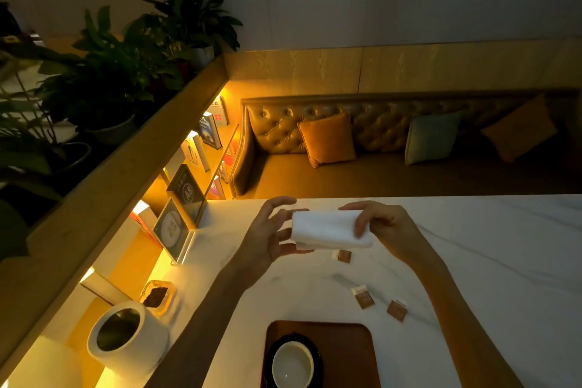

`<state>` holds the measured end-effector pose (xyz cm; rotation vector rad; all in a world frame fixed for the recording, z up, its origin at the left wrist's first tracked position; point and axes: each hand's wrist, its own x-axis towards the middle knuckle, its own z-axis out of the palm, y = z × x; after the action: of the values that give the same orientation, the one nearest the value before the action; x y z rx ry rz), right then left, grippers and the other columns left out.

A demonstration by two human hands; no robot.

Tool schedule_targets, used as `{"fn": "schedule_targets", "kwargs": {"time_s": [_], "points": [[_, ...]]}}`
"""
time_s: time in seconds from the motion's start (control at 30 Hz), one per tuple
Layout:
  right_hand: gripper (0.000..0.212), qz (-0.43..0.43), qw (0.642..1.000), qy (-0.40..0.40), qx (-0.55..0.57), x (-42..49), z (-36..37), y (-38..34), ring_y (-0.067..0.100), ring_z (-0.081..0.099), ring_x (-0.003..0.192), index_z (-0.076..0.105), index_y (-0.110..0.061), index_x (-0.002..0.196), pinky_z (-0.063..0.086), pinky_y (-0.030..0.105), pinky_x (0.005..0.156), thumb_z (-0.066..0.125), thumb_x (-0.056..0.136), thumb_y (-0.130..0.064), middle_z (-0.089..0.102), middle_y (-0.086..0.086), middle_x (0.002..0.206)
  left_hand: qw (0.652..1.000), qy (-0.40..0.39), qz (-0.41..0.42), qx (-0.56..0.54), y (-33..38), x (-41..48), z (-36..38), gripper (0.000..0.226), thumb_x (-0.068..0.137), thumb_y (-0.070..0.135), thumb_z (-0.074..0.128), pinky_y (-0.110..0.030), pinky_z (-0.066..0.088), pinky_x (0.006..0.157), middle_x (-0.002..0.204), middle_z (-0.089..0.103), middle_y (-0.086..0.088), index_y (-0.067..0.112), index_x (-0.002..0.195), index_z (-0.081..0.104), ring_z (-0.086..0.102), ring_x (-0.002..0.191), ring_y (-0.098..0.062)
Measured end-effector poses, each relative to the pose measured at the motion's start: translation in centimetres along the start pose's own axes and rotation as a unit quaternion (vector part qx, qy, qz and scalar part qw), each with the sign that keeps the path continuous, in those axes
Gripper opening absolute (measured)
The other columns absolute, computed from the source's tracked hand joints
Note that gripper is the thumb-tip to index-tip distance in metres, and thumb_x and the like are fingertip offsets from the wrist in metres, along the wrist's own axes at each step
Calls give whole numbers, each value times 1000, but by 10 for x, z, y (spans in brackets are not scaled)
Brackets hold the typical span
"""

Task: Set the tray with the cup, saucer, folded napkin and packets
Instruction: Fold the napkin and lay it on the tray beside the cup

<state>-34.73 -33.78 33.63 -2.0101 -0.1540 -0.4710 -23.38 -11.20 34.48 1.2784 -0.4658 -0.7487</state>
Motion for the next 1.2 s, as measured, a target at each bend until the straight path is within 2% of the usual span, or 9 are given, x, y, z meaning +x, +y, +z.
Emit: {"fn": "schedule_targets", "kwargs": {"time_s": [0.1, 0.2, 0.37, 0.47, 0.57, 0.77, 0.9, 1.1, 1.2], "points": [[38, 10, 1000, -9, 24, -15, -8, 13, 20, 60, 108, 61, -15, 73, 56, 26, 80, 53, 83, 21, 60, 3, 114, 995, 29, -57, 82, -3, -7, 20, 40, 89, 34, 61, -42, 61, 83, 124, 53, -4, 29, 128, 50, 65, 107, -30], [33, 105, 982, 9, 155, -32, -13, 26, 20, 60, 114, 69, -15, 84, 58, 28, 79, 49, 90, 10, 66, -1, 116, 989, 28, -56, 135, -9, -12, 33, 51, 83, 20, 72, -45, 58, 91, 126, 54, -3, 30, 129, 51, 63, 110, -30], [47, 258, 843, -18, 472, -64, -16, 51, 36, 56, 122, 49, -24, 135, 50, 51, 96, 48, 89, -31, 57, 14, 135, 986, 55, -61, 143, -32, -22, 41, 53, 83, 11, 71, -48, 53, 98, 127, 57, -6, 25, 130, 51, 62, 113, -28], [48, 361, 837, 11, 411, -82, 6, 63, 32, 62, 115, 58, -31, 125, 52, 51, 95, 63, 81, -50, 56, 14, 133, 985, 74, -81, 135, -53, -28, 42, 47, 84, 7, 70, -51, 53, 98, 124, 60, -8, 24, 125, 55, 64, 110, -29], [40, 375, 866, 13, 329, -98, 27, 70, 27, 67, 108, 62, -30, 122, 55, 45, 93, 69, 82, -34, 64, 12, 125, 982, 92, -112, 119, -75, -32, 39, 44, 84, 8, 71, -49, 54, 96, 122, 63, -7, 23, 122, 57, 66, 106, -28], [46, 395, 863, 75, 306, -112, 48, 78, 20, 71, 101, 58, -14, 128, 59, 29, 80, 70, 85, -22, 73, 6, 110, 976, 103, -189, -12, -108, -35, 16, 43, 86, 11, 70, -37, 59, 88, 123, 66, -17, 9, 126, 56, 67, 109, -30], [38, 423, 845, 71, 318, -123, 65, 77, 17, 70, 102, 63, -21, 120, 58, 24, 78, 73, 83, -20, 74, 1, 109, 974, 83, -211, -30, -127, -35, -6, 48, 79, 11, 76, -37, 61, 80, 116, 69, -18, 11, 124, 58, 71, 101, -31], [39, 476, 819, 131, 293, -144, 93, 86, 23, 71, 99, 62, -14, 122, 58, 29, 79, 72, 84, -17, 74, 9, 108, 964, 50, -263, 2, -161, -34, -30, 48, 80, 7, 75, -50, 54, 95, 118, 67, -20, 7, 125, 56, 67, 107, -37], [45, 525, 800, 141, 252, -164, 99, 100, 26, 70, 99, 59, -10, 126, 58, 36, 86, 72, 84, -17, 69, 13, 114, 959, 56, -279, 1, -185, -36, -21, 38, 84, 8, 72, -34, 60, 80, 117, 67, -16, 7, 119, 59, 68, 104, -29]]}}
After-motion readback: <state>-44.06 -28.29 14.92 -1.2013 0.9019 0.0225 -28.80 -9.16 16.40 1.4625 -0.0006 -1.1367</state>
